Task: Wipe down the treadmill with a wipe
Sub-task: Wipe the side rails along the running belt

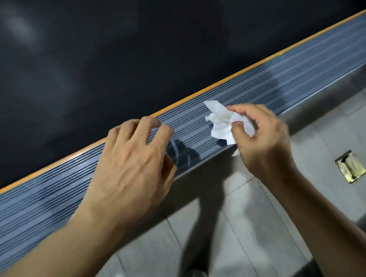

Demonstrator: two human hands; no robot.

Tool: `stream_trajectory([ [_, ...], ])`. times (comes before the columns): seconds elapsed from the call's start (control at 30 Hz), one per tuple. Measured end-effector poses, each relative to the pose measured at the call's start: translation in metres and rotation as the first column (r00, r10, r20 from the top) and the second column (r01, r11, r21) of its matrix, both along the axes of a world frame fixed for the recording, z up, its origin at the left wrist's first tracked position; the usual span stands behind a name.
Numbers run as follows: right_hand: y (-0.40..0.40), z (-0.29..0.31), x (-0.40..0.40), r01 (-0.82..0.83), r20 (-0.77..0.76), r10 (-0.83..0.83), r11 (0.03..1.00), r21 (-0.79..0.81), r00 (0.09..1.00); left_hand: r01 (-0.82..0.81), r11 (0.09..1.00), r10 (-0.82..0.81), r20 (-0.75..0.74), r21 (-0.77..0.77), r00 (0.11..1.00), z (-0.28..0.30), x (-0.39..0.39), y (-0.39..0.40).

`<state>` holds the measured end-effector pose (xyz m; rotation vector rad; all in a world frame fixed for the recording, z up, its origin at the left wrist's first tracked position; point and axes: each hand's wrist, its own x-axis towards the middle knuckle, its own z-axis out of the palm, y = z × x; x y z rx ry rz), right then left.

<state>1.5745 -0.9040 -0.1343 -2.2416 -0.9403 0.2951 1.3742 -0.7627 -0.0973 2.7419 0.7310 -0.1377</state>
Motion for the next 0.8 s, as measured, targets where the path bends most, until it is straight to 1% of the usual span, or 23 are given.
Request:
stream_trajectory([
  [0.17,-0.017,-0.018,0.081,-0.012,0.032,0.011,1.000,0.005,0.999,0.035,0.999,-0.036,0.002,0.035,0.999,-0.012,0.081,-0.014],
  [0.3,-0.009,-0.023,0.136,0.006,0.076,-0.006,1.000,-0.006,0.997,0.078,0.996,-0.080,0.043,0.032,0.996,-0.025,0.153,-0.015],
  [0.43,0.001,-0.021,0.193,0.056,0.139,-0.060,0.998,0.029,0.988,0.113,0.993,-0.116,0.075,0.044,0.990,-0.039,0.231,-0.014],
  [0.5,0.002,-0.020,0.227,0.083,0.195,-0.090,0.996,0.042,0.977,0.145,0.988,-0.151,0.114,0.054,0.982,-0.042,0.269,-0.020],
  [0.63,-0.010,-0.024,0.291,0.163,0.243,-0.184,0.981,0.102,0.952,0.217,0.970,-0.234,0.167,0.111,0.958,-0.052,0.337,-0.037],
  [0.73,-0.023,-0.030,0.331,0.142,0.284,-0.161,0.986,0.085,0.945,0.253,0.961,-0.272,0.212,0.114,0.939,-0.067,0.377,-0.047],
  [0.8,-0.028,-0.034,0.361,0.107,0.303,-0.125,0.991,0.075,0.945,0.311,0.940,-0.336,0.226,0.141,0.914,-0.079,0.403,-0.047],
])
